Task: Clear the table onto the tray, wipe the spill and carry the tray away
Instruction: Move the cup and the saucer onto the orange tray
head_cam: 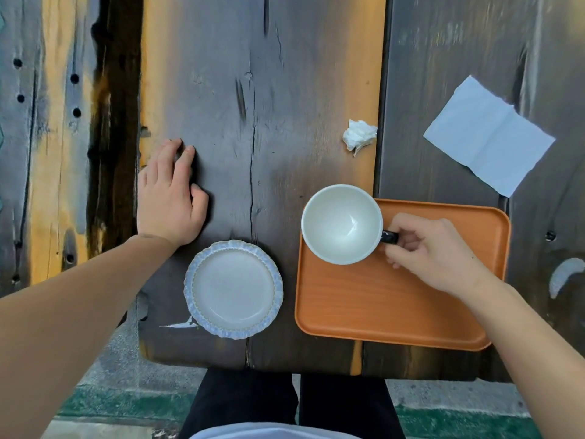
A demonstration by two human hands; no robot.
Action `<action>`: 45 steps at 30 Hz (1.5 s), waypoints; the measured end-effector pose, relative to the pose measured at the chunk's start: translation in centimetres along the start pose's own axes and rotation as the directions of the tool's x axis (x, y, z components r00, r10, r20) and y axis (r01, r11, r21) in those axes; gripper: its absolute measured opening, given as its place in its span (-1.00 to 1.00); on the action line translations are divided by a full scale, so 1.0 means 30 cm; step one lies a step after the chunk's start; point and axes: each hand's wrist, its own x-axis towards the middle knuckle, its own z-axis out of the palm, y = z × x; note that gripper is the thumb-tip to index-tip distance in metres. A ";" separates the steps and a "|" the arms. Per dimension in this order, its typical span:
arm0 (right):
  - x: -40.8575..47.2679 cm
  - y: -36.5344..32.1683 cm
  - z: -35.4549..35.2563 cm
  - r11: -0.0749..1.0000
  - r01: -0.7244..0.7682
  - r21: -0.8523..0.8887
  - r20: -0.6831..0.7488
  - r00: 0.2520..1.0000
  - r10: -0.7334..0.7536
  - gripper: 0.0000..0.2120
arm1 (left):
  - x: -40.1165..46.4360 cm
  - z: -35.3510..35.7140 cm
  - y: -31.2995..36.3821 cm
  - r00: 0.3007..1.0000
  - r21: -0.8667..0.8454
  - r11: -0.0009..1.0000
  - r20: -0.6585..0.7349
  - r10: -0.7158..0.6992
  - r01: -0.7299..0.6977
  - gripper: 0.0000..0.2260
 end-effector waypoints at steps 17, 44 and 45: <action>-0.028 0.016 0.090 0.973 0.223 -0.051 -0.411 0.884 -0.224 -0.73 | -0.001 0.008 -0.010 1.000 -0.005 1.000 -0.023 0.010 -0.010 -0.48; -0.125 -0.337 0.631 0.977 -0.210 0.045 -0.424 0.881 0.209 -0.76 | -0.003 -0.004 -0.006 0.999 0.009 1.000 -0.030 0.027 -0.026 -0.49; -0.121 -0.337 0.638 0.974 -0.226 0.030 -0.423 0.880 0.217 -0.75 | -0.003 -0.003 -0.006 0.999 0.011 1.000 -0.028 0.025 -0.025 -0.49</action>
